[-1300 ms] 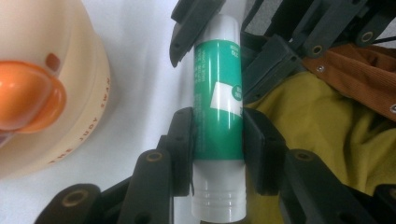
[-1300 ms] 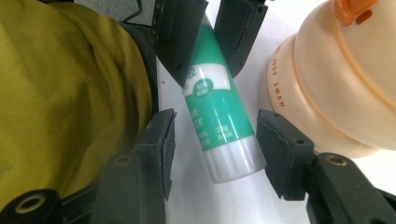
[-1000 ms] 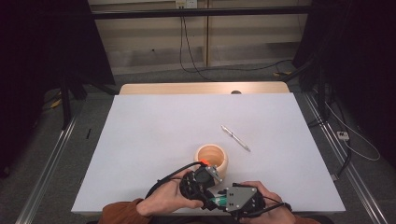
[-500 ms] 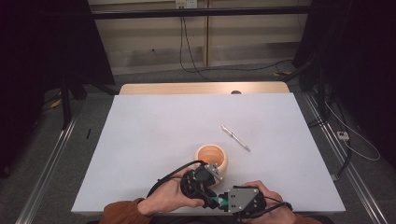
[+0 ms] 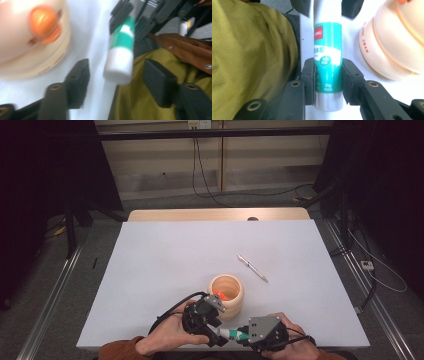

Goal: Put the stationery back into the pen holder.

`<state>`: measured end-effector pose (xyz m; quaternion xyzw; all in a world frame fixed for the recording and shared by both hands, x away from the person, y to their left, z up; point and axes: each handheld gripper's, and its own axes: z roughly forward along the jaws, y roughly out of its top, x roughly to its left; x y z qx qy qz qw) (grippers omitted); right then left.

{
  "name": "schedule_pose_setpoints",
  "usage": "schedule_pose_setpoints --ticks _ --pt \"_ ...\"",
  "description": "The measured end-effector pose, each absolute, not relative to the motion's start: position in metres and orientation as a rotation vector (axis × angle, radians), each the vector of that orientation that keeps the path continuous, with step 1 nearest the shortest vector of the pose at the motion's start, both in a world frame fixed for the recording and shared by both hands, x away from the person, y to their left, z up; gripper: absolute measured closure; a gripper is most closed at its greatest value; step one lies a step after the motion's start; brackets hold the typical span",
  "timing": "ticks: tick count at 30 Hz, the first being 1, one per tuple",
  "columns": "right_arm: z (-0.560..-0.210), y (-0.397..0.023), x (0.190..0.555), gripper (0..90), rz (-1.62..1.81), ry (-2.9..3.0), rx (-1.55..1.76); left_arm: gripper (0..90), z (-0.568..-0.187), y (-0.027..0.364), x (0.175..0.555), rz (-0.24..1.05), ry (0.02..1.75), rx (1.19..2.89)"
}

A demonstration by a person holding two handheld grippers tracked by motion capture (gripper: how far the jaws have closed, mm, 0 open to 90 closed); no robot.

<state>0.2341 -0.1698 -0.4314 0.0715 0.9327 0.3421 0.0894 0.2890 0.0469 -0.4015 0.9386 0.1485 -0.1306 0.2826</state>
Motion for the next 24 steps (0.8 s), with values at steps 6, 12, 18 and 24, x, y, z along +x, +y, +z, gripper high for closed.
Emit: schedule_pose_setpoints --ticks 6,12,18,24 --pt "-0.431 -0.178 0.241 66.8 1.071 2.768 0.308 24.3 -0.406 0.065 0.292 -0.286 0.400 2.518" --pt "-0.429 -0.186 0.245 66.8 1.158 2.755 0.405 18.9 -0.413 0.079 0.301 -0.227 0.476 2.484" --pt "-0.426 -0.195 0.250 66.8 1.260 2.723 0.501 13.4 -0.418 0.091 0.306 -0.148 0.515 2.461" --pt "-0.421 -0.204 0.253 66.8 1.377 2.662 0.601 9.9 -0.421 0.106 0.311 -0.091 0.562 2.399"
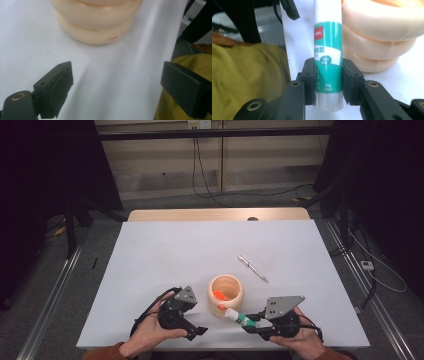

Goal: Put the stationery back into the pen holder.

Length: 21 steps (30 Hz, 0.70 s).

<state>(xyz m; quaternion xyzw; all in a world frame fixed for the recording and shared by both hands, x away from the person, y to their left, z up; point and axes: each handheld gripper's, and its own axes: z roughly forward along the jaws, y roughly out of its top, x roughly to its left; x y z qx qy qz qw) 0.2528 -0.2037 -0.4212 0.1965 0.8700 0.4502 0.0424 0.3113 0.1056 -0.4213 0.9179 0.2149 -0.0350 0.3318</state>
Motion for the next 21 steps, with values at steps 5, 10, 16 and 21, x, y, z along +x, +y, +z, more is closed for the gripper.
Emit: schedule_pose_setpoints --ticks 5,10,16,21 --pt "-0.417 -0.207 0.256 66.8 1.451 2.604 0.659 7.8 -0.425 0.120 0.317 -0.019 0.604 2.337" --pt "-0.411 -0.212 0.260 66.8 1.533 2.537 0.715 5.8 -0.429 0.135 0.322 0.056 0.668 2.286" --pt "-0.401 -0.215 0.272 66.8 1.608 2.425 0.797 6.3 -0.433 0.150 0.324 0.175 0.716 2.222" --pt "-0.394 -0.214 0.284 66.8 1.628 2.322 0.870 6.1 -0.430 0.162 0.322 0.221 0.719 2.159"
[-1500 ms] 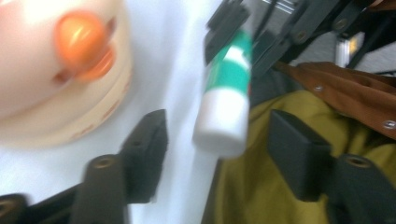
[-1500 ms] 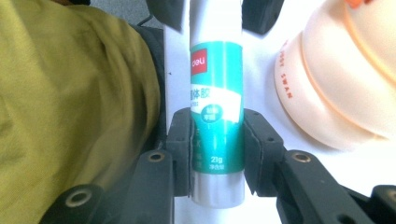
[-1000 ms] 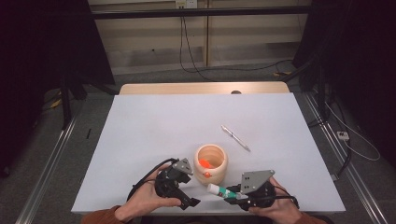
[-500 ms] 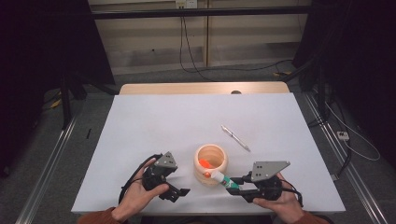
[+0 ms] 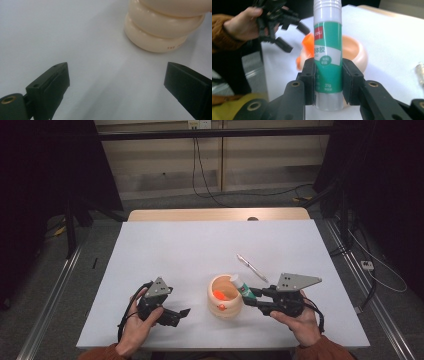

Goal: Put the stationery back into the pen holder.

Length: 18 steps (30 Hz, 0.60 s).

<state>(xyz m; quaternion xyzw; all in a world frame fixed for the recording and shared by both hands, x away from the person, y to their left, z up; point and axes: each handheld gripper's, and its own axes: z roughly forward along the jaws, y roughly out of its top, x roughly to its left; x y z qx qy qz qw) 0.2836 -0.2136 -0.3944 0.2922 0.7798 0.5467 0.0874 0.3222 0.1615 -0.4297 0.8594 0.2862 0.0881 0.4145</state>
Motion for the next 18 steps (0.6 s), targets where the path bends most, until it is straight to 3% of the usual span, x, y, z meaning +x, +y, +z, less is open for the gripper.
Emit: schedule_pose_setpoints --ticks 18 --pt "-0.399 -0.193 0.307 66.8 1.720 2.143 0.922 6.0 -0.443 0.184 0.317 0.220 0.812 2.061"
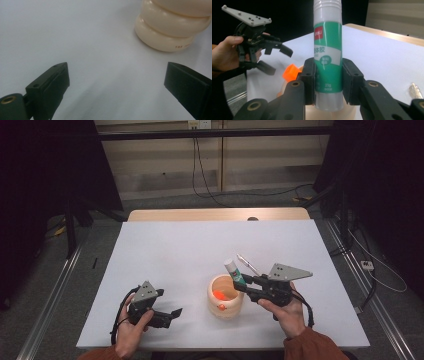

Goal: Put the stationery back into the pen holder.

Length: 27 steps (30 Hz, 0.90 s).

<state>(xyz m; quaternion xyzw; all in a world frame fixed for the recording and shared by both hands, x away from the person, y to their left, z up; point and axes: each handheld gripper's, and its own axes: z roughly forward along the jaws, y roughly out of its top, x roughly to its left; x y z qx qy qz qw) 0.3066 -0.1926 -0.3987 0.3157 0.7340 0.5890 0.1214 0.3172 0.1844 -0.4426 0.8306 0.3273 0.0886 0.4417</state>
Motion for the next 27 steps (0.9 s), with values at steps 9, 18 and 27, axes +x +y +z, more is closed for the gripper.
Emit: schedule_pose_setpoints --ticks 9,18,27 --pt "-0.407 -0.179 0.313 66.8 1.757 2.105 0.913 6.0 -0.442 0.186 0.316 0.215 0.818 2.037" --pt "-0.422 -0.168 0.316 66.6 1.744 2.159 0.916 6.0 -0.443 0.186 0.317 0.204 0.822 2.040" --pt "-0.427 -0.162 0.315 66.4 1.672 2.210 0.877 6.0 -0.444 0.186 0.318 0.198 0.820 2.048"
